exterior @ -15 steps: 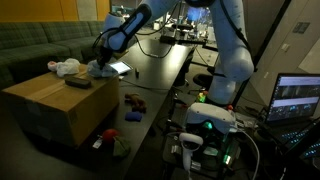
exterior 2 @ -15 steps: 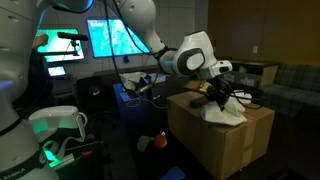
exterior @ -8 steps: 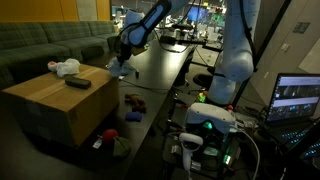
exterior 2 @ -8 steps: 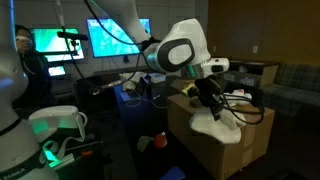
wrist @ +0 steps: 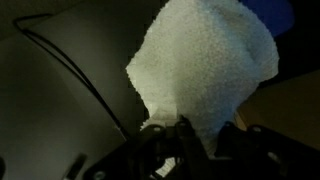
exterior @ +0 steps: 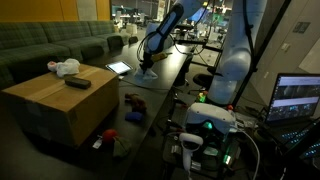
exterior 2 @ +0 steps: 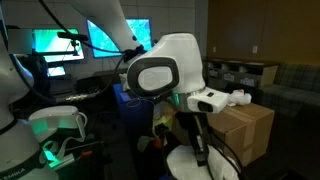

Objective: Switch between the objects on the box and on the table

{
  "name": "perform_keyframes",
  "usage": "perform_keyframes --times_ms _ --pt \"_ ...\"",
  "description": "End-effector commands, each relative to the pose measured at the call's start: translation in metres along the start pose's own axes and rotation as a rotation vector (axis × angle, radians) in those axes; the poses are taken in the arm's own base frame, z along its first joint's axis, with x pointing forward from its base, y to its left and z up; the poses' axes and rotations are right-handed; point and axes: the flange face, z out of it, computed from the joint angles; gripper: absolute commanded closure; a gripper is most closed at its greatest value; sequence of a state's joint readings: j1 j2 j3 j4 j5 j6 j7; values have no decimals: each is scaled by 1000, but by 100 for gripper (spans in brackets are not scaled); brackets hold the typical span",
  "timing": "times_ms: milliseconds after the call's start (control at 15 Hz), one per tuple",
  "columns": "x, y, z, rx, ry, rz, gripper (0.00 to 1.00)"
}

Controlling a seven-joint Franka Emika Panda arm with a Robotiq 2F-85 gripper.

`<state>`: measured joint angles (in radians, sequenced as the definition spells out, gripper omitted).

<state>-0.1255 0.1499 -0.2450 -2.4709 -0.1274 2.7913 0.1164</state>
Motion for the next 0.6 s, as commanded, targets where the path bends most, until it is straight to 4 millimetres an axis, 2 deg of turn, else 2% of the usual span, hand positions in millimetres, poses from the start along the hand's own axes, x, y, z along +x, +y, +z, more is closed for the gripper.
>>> perform_keyframes --times_ms 0,267,533 --pt "-14 22 30 -1 -37 74 95" --pt "-11 40 81 -13 -86 150 95" --pt "1 53 130 -9 -129 210 95"
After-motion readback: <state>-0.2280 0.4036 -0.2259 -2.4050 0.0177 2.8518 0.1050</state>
